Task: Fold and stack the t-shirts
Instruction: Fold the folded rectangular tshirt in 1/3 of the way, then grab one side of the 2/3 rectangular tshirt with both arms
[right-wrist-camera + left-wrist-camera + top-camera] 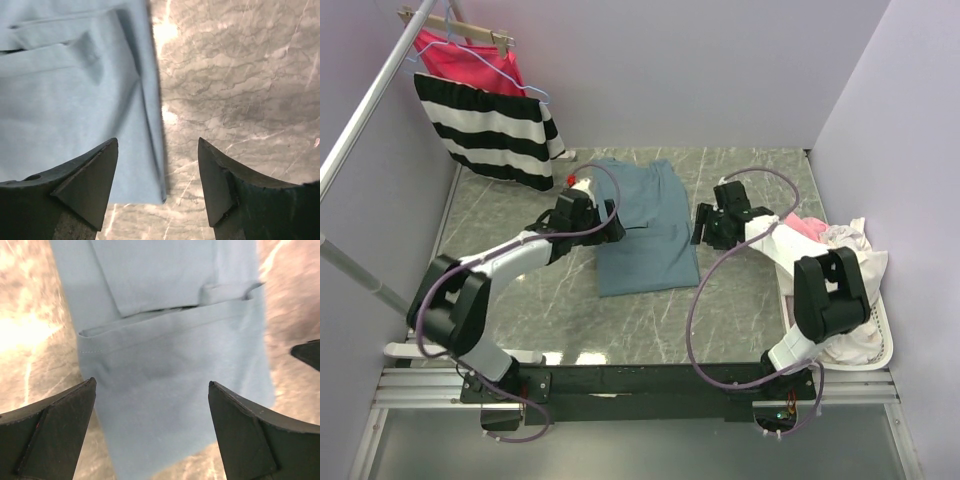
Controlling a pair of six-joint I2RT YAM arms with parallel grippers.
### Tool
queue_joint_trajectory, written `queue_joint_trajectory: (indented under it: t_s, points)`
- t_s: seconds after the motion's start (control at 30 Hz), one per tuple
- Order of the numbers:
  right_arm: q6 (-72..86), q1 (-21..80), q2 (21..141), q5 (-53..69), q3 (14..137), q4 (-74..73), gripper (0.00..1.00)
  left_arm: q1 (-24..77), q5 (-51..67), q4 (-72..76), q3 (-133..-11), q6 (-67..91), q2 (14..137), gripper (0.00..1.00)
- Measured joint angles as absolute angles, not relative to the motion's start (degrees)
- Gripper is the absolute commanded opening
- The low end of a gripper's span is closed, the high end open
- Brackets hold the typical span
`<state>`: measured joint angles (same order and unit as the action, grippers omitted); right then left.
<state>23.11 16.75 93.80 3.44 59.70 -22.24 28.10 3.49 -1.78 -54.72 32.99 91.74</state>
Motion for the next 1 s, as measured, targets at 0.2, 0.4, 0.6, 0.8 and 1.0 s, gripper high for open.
queue_joint_trajectory:
  t_s: [0.2,0.4,0.6,0.8,1.0]
  points:
    - [24.0,16.2,91.2,7.2,54.4,-20.3,0.73,28.1,4.0,0.1,-47.6,34.2,83.8,0.99]
    - [25.6,16.1,90.0,12.8,47.8,-18.1,0.73,28.1,7.1,1.9,-32.5,38.3,79.1,0.99]
    - [26.9,16.1,89.0,16.4,45.2,-15.0,0.72,28.0,10.0,4.5,-28.2,39.9,74.5,0.97]
    - [28.1,16.1,89.1,20.4,43.9,-12.5,0.68,27.9,16.9,13.3,-23.5,42.3,75.0,0.8]
    - [29.6,16.1,90.9,25.6,43.4,-9.6,0.6,27.9,23.0,23.1,-21.9,44.7,81.0,0.64]
